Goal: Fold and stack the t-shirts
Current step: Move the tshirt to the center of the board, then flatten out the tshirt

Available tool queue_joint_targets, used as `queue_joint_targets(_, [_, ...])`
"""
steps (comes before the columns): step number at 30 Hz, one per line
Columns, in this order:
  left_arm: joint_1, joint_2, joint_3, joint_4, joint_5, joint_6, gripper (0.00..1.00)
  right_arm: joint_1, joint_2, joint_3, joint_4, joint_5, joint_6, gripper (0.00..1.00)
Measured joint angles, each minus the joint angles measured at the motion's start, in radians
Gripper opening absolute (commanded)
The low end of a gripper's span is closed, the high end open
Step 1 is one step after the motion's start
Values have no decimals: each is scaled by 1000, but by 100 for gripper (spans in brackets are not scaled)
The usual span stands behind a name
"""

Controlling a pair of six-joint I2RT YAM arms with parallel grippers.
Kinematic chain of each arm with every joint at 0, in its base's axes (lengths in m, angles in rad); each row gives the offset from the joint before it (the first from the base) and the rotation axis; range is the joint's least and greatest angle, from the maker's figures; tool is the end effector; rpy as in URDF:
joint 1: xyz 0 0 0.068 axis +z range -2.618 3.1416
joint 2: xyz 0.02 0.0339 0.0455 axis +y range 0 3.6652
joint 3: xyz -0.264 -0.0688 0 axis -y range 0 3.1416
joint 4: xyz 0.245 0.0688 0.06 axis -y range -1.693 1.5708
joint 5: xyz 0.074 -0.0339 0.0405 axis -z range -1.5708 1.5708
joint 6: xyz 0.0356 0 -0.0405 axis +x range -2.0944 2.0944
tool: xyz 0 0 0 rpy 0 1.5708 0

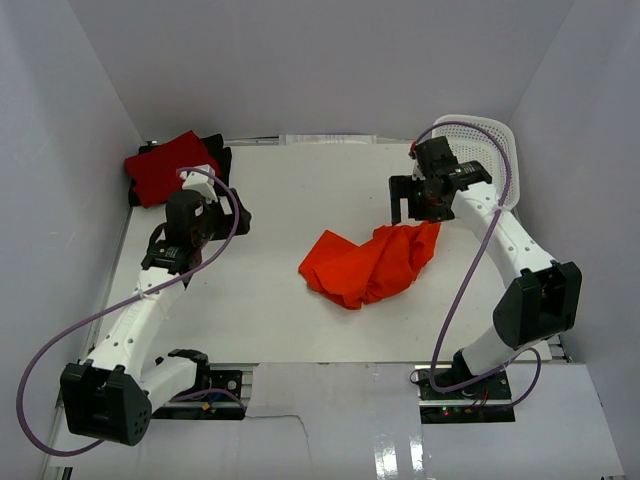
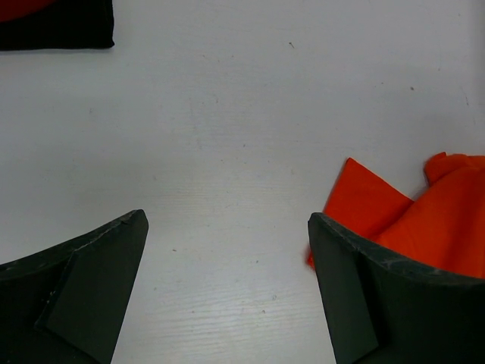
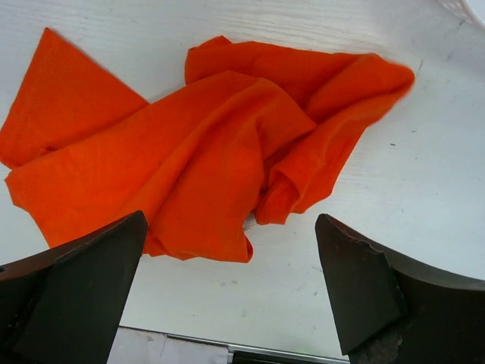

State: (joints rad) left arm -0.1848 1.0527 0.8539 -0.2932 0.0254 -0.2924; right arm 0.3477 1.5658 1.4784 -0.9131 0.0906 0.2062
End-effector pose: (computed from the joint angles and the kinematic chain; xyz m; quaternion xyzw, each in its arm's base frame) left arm 0.2337 -0.0446 0.3015 -0.0396 0.8571 -0.1320 0.4965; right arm 0.3086 0.1084 0.3238 -0.0551 0.9571 0.0350 0.2822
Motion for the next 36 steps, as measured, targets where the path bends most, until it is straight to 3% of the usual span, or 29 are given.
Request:
queue_joint_targets(6, [-40, 13, 0, 0, 13, 10, 98, 3, 21, 25, 77, -113, -25, 98])
queue_joint_targets(12, [-46, 82, 52, -45, 35, 10, 98, 71, 187, 123, 137, -256, -76, 97])
queue_joint_targets(21, [-34, 104, 113, -122, -60, -52, 98, 267, 238, -19, 163, -359, -114, 97])
queue_joint_targets(29, [89, 159, 178, -209, -93, -133, 98, 362, 240, -37, 187, -387, -155, 98])
queue_joint_targets(36, [234, 184, 180, -264, -37, -188, 98, 434, 277, -37, 233, -378, -164, 98])
